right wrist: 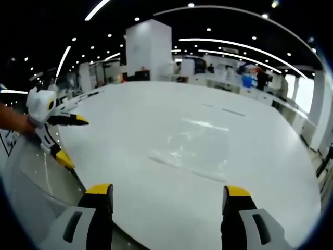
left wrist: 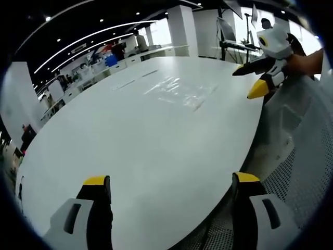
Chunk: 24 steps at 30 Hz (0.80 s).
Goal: Open the resealable bag by pulling the two sides of the seal apart until the entire bag opening is separated and visibly accessible.
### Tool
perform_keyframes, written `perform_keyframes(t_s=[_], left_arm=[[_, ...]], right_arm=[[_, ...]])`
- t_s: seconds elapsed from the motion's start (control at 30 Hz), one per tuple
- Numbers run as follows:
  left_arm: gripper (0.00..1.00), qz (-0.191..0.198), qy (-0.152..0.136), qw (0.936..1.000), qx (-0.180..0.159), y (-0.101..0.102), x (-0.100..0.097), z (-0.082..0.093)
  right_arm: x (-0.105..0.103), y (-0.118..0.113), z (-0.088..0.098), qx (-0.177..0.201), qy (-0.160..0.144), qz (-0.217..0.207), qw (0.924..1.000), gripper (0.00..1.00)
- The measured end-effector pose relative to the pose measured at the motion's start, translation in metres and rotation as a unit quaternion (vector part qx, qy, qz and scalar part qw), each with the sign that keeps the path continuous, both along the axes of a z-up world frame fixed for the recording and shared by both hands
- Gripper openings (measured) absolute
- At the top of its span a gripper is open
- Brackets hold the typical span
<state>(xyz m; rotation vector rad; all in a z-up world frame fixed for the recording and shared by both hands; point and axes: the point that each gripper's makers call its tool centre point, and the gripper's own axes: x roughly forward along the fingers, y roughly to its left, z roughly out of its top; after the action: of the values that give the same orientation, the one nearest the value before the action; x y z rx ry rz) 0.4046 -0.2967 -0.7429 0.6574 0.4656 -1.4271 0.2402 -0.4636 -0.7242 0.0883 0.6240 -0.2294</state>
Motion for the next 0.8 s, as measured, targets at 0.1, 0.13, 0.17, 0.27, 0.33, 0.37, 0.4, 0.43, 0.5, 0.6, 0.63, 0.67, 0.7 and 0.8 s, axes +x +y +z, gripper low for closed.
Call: perform_keyframes(t_s=[0.1, 0.13, 0.17, 0.27, 0.33, 0.37, 0.4, 0.43, 0.5, 0.6, 0.63, 0.67, 0.7, 0.8], left_arm=[[0.95, -0.002, 0.001, 1.0000, -0.001, -0.0002, -0.0004, -0.0001], [0.95, -0.004, 0.002, 1.0000, 0.001, -0.0001, -0.0010, -0.0009], [0.95, -0.006, 0.002, 1.0000, 0.002, 0.0000, -0.0016, -0.0012], [0.95, -0.010, 0.002, 0.9999, 0.002, -0.0003, -0.0029, -0.0014], [0.95, -0.011, 0.001, 0.9999, 0.004, 0.0000, -0.0035, -0.0013], [0.95, -0.010, 0.000, 0.9999, 0.003, 0.0000, -0.0028, -0.0011], [0.95, -0.009, -0.001, 1.0000, 0.002, -0.0001, -0.0020, -0.0007], [0.95, -0.007, -0.002, 1.0000, 0.001, -0.0001, -0.0015, -0.0004], [0.95, -0.005, -0.002, 1.0000, 0.003, 0.0004, -0.0008, -0.0009], [0.95, -0.009, -0.002, 1.0000, 0.002, 0.0000, -0.0016, -0.0011], [0.95, -0.010, -0.002, 0.9999, 0.003, 0.0001, -0.0020, -0.0013], [0.95, -0.010, -0.001, 0.9999, 0.004, 0.0003, -0.0023, -0.0017], [0.95, -0.012, 0.000, 0.9999, 0.005, 0.0002, -0.0032, -0.0019], [0.95, -0.014, 0.000, 0.9999, 0.006, 0.0003, -0.0039, -0.0021]], right_arm=[[-0.0001, -0.0013, 0.0006, -0.002, -0.001, -0.002, 1.0000, 0.86], [-0.0003, -0.0018, 0.0009, -0.003, -0.002, -0.004, 1.0000, 0.86], [-0.0006, -0.0024, 0.0011, -0.003, -0.002, -0.006, 1.0000, 0.86], [-0.0004, -0.0033, 0.0025, -0.004, -0.005, -0.009, 0.9999, 0.86], [-0.0001, -0.0029, 0.0031, -0.003, -0.007, -0.008, 0.9999, 0.86], [0.0004, -0.0020, 0.0033, -0.002, -0.008, -0.007, 0.9999, 0.86], [0.0007, -0.0015, 0.0032, -0.002, -0.008, -0.005, 1.0000, 0.86], [0.0008, -0.0011, 0.0028, -0.003, -0.007, -0.003, 1.0000, 0.86], [0.0010, -0.0006, 0.0025, -0.002, -0.007, -0.002, 1.0000, 0.86], [0.0011, -0.0031, 0.0056, -0.004, -0.014, -0.008, 0.9999, 0.86], [0.0007, -0.0048, 0.0063, -0.005, -0.016, -0.013, 0.9998, 0.86], [0.0004, -0.0060, 0.0072, -0.005, -0.018, -0.016, 0.9997, 0.86], [0.0004, -0.0064, 0.0076, -0.006, -0.019, -0.017, 0.9996, 0.86], [0.0002, -0.0069, 0.0077, -0.007, -0.019, -0.019, 0.9996, 0.86]])
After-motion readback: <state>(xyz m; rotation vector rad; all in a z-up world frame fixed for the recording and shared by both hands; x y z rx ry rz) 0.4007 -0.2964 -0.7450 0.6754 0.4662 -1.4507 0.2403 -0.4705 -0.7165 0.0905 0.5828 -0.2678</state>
